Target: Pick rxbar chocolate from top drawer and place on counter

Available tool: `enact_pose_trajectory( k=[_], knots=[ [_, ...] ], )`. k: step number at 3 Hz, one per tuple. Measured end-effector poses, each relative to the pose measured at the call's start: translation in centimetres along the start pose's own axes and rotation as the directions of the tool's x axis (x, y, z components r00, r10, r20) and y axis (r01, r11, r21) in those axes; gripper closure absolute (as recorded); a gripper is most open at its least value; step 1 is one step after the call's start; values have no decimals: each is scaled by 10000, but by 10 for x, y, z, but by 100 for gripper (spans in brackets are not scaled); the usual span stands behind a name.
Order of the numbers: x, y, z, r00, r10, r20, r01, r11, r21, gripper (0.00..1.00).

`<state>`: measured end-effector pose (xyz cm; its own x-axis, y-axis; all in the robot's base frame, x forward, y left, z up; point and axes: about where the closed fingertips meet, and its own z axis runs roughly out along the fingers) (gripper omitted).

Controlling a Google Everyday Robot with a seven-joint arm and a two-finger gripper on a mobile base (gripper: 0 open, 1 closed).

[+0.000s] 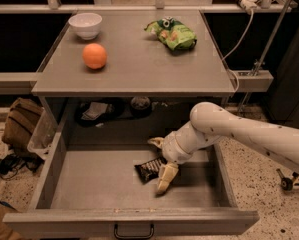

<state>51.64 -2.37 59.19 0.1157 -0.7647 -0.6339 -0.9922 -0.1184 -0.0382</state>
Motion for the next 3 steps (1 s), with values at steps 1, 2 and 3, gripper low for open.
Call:
enact_pose_trajectory(
  k=[1,2,3],
  knots=[
    [0,0,0,10000,0,0,0,10000,0,22],
    [0,0,0,10000,0,0,0,10000,0,46],
    [-10,4,-11,9999,-137,49,136,9995,294,68]
  ],
)
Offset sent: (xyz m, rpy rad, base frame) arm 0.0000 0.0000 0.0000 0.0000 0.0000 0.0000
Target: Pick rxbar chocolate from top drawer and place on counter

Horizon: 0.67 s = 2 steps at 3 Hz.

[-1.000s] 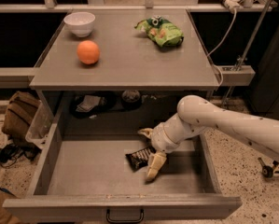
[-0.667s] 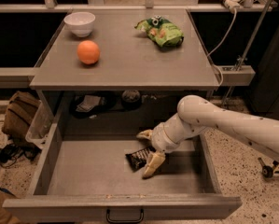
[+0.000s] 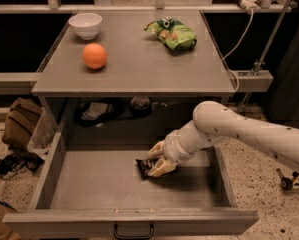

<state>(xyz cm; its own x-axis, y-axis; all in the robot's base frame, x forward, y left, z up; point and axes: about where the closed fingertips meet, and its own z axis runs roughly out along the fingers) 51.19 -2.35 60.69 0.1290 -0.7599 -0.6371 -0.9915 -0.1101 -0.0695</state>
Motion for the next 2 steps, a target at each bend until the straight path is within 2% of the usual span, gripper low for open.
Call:
enact_pose_trajectory(
  k=[1,2],
  knots=[
    [-18,9,-24,9997,-243,-55,247,9968,760,92],
    [-19,9,-29,9996,-272,-102,280,9958,870,100]
  ],
)
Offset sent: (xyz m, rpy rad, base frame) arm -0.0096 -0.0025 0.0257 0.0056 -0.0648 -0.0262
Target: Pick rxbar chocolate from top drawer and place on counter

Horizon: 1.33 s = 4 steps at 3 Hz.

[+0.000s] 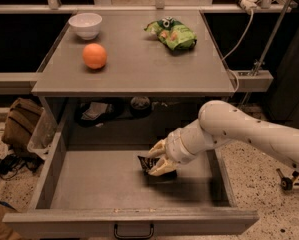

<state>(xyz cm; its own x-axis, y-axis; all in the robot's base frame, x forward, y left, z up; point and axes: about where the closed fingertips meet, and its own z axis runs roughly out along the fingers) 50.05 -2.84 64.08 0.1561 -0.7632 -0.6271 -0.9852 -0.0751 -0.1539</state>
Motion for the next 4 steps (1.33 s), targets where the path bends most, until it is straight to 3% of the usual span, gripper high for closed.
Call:
enact_pose_trajectory(
  k=[1,2,3,4],
  knots=[
    [0,0,0,10000,0,0,0,10000,0,100],
    [-13,-11,-22,9998,-181,26,179,9987,479,100],
    [-57,-39,-85,9962,-858,-158,872,9878,1290,100],
    [-114,-80,-159,9805,-1792,-802,1937,9501,2446,100]
  ],
)
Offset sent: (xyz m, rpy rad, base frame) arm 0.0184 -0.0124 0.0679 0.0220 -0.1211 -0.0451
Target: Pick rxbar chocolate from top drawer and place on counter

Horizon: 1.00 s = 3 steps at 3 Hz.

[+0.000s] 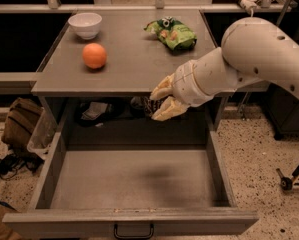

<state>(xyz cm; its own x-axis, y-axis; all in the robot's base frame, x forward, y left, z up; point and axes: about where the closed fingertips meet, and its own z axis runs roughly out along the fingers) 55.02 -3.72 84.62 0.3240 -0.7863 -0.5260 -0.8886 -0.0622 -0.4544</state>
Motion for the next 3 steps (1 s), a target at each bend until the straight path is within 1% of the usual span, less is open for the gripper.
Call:
enact_pose_trajectory(
  k=[1,2,3],
  knots=[
    [0,0,0,10000,1,-1,-1,10000,-10,100],
    [-2,-15,-9,9999,-162,41,160,9986,508,100],
    [9,-56,-10,9983,-586,24,581,9931,1017,100]
  ],
)
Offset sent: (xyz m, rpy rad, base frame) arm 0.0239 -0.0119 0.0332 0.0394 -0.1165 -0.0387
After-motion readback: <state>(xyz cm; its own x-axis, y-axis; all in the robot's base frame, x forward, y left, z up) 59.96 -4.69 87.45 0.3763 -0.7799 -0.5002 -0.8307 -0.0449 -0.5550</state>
